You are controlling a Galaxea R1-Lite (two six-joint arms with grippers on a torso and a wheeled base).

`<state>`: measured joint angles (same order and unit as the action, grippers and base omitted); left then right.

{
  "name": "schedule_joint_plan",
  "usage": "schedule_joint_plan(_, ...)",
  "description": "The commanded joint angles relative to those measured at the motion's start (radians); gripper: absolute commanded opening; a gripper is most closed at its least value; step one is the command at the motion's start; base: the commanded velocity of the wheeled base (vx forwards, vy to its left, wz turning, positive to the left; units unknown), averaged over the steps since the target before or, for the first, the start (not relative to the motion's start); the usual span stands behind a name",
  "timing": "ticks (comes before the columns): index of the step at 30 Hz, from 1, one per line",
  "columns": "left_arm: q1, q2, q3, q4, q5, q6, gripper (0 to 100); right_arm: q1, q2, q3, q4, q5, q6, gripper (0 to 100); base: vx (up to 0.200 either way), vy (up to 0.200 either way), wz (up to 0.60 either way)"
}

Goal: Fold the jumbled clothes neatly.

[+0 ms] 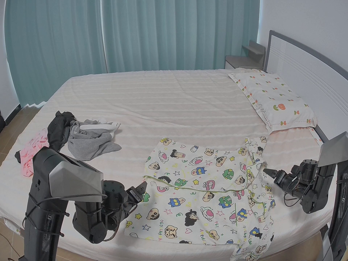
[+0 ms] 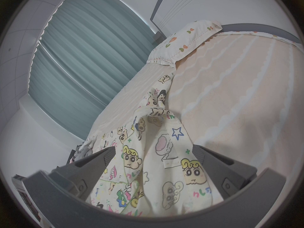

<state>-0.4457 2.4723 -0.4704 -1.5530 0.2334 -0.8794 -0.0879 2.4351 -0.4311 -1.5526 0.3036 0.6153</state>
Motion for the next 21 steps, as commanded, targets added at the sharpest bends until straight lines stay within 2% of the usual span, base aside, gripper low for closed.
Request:
schedule_joint_plan(1, 0.013, -0.033, 0.019, -0.015, -0.008, -0.007, 100, 0.005, 0.082, -0.049, -0.009, 0.000, -0.017, 100, 0.000, 0.000, 0.00)
schedule_joint_plan(6, 0.013, -0.029, 0.018, -0.015, -0.003, -0.006, 100, 0.007, 0.099, -0.054, 0.025, -0.003, -0.098, 100, 0.000, 0.000, 0.00)
schedule_joint_plan(12, 0.013, -0.029, 0.018, -0.015, 0.000, -0.004, 100, 0.020, 0.099, -0.044, 0.026, -0.004, -0.111, 100, 0.000, 0.000, 0.00)
schedule_joint_plan(13, 0.013, -0.029, 0.018, -0.015, 0.001, -0.004, 100, 0.023, 0.101, -0.041, 0.031, -0.004, -0.118, 0, 0.000, 0.000, 0.00)
schedule_joint_plan(17, 0.013, -0.029, 0.016, -0.016, 0.003, -0.004, 100, 0.023, 0.108, -0.040, 0.043, -0.008, -0.175, 0, 0.000, 0.000, 0.00)
schedule_joint_plan(21, 0.013, -0.029, 0.016, -0.015, 0.014, -0.004, 100, 0.023, 0.113, -0.038, 0.043, -0.008, -0.184, 0, 0.000, 0.000, 0.00)
